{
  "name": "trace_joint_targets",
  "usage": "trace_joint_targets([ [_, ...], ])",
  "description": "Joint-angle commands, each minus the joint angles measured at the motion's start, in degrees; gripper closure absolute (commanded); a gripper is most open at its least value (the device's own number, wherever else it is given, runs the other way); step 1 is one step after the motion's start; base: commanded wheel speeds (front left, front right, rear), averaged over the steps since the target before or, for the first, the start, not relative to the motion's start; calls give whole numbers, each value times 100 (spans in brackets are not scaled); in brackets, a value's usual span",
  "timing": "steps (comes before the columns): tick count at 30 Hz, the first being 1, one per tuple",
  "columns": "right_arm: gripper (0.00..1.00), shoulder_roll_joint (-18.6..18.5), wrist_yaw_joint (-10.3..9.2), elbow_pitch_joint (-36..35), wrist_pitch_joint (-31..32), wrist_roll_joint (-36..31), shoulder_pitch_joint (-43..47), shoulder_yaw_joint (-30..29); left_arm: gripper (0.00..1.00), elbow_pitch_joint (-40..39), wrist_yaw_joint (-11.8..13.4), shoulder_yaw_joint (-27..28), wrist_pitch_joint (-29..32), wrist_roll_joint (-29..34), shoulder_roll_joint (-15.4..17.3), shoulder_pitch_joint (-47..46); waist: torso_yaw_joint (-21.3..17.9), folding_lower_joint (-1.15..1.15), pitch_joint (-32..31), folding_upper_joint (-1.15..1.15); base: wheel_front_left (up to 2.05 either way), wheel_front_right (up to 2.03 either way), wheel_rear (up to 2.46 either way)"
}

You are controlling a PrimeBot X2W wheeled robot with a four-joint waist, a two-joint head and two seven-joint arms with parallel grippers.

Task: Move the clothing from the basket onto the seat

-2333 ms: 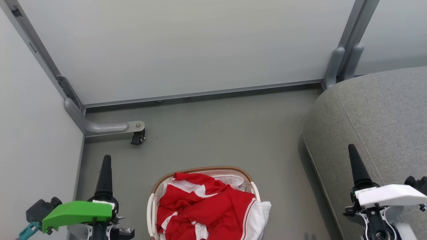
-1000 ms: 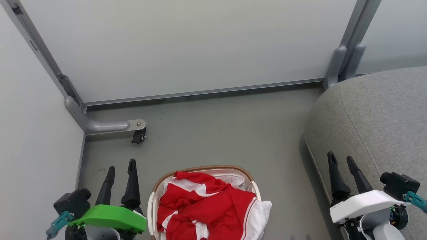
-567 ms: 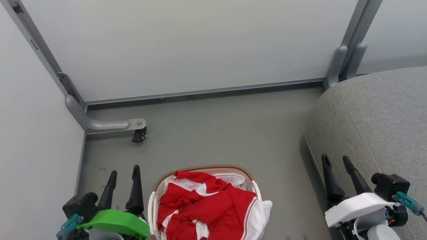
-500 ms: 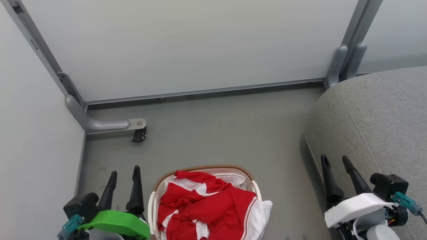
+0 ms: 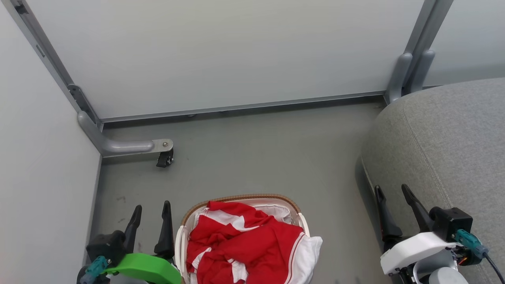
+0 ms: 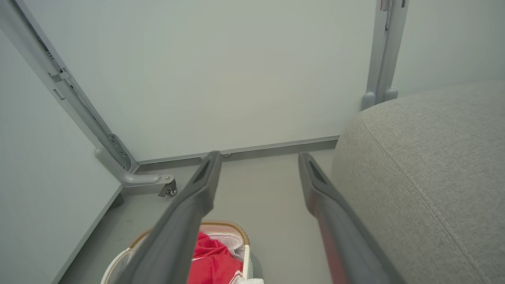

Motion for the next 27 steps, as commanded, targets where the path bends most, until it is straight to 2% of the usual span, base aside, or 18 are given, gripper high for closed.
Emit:
trace_joint_targets([
  [1, 0, -34, 2, 3, -59, -126, 75, 13, 0, -1, 13, -5, -59, 102, 39, 61, 2, 0, 3, 0, 0, 0, 0],
  [23, 0, -45, 1, 110, -297, -1036, 158, 85, 0, 319, -18, -64, -293, 834, 47, 156, 25, 0, -12, 0, 0, 0, 0],
  [27, 0, -45, 1, 115, -295, -1040, 189, 86, 0, 336, -23, -56, -281, 857, 47, 163, 25, 0, -28, 0, 0, 0, 0],
])
